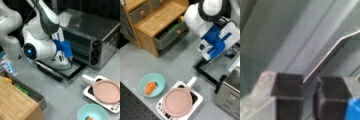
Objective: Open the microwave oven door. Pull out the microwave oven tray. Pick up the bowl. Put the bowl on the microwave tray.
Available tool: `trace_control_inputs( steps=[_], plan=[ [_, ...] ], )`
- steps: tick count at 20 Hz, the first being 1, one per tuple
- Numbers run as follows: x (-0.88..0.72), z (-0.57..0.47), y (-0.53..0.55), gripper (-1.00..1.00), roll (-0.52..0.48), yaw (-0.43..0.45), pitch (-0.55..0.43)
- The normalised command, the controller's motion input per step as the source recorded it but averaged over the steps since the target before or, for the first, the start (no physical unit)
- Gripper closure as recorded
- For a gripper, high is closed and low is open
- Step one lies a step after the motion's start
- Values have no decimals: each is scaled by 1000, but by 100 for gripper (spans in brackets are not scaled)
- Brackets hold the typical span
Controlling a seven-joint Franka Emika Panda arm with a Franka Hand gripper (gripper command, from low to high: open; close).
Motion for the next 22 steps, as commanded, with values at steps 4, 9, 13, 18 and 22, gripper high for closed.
trace_control_inputs(
  steps=[4, 9, 13, 18, 22],
  plan=[
    [19, 51, -56, -100, -116, 29, 66],
    [1, 53, -23, -100, -98, 29, 25],
    [-10, 20, 18, -100, -78, 23, 11],
    [-14, -56, 137, -100, -41, -3, -5],
    [19, -136, 275, -100, 3, -51, -54]
  ],
)
